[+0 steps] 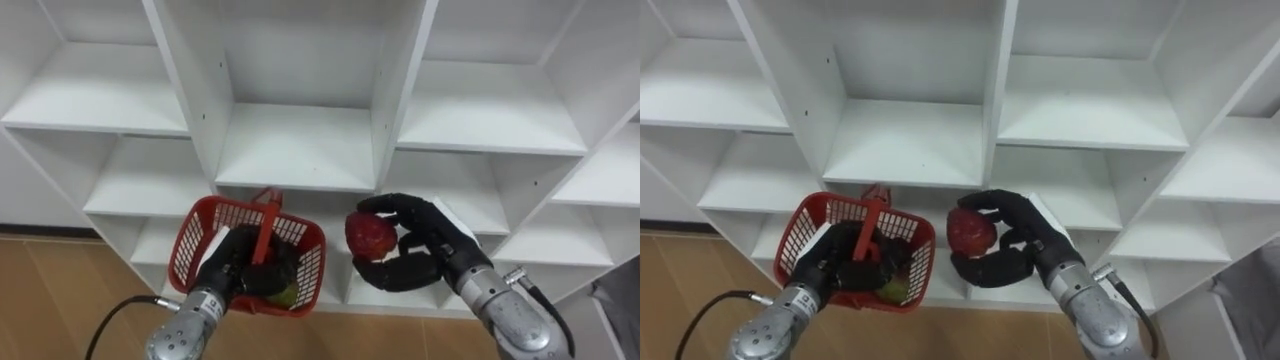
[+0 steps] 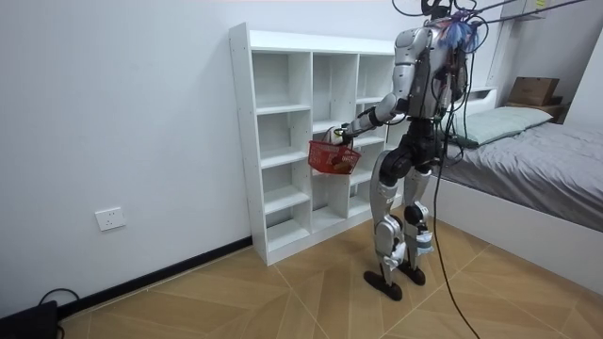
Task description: Collect fruits from the closet
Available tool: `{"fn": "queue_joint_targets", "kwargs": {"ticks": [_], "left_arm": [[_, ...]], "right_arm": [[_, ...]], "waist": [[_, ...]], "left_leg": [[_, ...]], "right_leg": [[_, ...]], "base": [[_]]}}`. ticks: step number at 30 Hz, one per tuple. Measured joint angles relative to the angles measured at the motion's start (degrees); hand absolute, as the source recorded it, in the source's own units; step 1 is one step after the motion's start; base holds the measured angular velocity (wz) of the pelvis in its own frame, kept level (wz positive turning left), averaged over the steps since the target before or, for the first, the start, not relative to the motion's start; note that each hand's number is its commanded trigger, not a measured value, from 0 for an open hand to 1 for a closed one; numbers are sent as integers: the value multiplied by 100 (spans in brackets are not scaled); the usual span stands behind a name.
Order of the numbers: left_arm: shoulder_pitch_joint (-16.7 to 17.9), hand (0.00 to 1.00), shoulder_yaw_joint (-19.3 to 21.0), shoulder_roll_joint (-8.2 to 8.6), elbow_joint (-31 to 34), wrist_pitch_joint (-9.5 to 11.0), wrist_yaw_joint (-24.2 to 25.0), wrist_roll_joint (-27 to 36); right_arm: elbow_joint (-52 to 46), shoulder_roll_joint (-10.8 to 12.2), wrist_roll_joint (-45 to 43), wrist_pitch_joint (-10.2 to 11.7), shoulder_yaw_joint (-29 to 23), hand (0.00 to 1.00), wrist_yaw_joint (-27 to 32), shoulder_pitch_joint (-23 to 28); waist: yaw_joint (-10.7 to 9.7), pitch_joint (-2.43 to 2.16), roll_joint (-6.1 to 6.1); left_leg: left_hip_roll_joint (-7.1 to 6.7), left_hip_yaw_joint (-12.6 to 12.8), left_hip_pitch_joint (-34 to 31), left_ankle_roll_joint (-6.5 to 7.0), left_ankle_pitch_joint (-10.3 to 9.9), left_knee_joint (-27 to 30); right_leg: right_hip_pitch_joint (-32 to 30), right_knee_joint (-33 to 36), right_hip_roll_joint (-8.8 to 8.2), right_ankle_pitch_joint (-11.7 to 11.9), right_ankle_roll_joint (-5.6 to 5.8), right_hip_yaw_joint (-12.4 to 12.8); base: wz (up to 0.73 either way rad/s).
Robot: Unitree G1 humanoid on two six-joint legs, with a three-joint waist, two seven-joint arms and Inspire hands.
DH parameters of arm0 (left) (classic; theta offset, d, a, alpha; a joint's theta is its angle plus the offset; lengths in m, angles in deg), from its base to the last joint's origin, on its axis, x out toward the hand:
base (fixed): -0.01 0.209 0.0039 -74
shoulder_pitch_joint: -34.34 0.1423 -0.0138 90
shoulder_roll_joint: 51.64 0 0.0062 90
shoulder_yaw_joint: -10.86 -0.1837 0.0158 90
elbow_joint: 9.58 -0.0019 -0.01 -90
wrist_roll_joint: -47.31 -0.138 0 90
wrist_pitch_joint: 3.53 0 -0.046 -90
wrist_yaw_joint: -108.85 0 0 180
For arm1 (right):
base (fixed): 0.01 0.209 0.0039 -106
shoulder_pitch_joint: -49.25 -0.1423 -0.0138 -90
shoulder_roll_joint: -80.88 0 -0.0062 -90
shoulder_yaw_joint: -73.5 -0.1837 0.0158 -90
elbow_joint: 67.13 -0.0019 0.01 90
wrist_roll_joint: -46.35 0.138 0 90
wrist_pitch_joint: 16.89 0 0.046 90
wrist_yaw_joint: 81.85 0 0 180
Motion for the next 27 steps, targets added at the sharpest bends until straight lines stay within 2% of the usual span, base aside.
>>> {"fn": "queue_joint_targets", "kwargs": {"ticks": [6, 10, 13, 21, 27], "left_arm": [[0, 100, -60, 9, 0, 0, 13, 5], [-1, 100, -89, 18, 0, 0, 20, -4], [0, 100, -89, 37, 0, 0, 119, -4], [-1, 100, -83, 67, 0, 1, 345, -4], [-2, 100, -82, 131, 2, 3, 443, -4]], "right_arm": [[-228, 31, 32, 0, 148, 100, -124, -2], [-182, 192, 22, -1, 171, 100, -230, -2], [-161, 232, 22, -30, 176, 100, -263, -2], [-4, 417, 27, -39, 176, 100, -265, -3], [-4, 425, 37, -39, 176, 100, -263, -3]], "waist": [[16, 17, -23], [16, 73, -64], [22, 108, -103], [34, 106, -106], [43, 98, -93]], "left_leg": [[2, -14, 16, -6, -12, 0], [4, -13, 24, -6, -15, 0], [5, -13, 21, -4, -22, 1], [7, -10, 21, -8, -35, 8], [9, -9, 6, -5, -51, 27]], "right_leg": [[31, -8, 3, 0, 0, -12], [36, -7, 3, 0, 0, -20], [37, -8, 3, 0, 0, -21], [37, -12, 4, 0, 1, -22], [32, -14, 7, 0, 1, -23]], "base": [[0], [0], [0], [0], [0]]}}
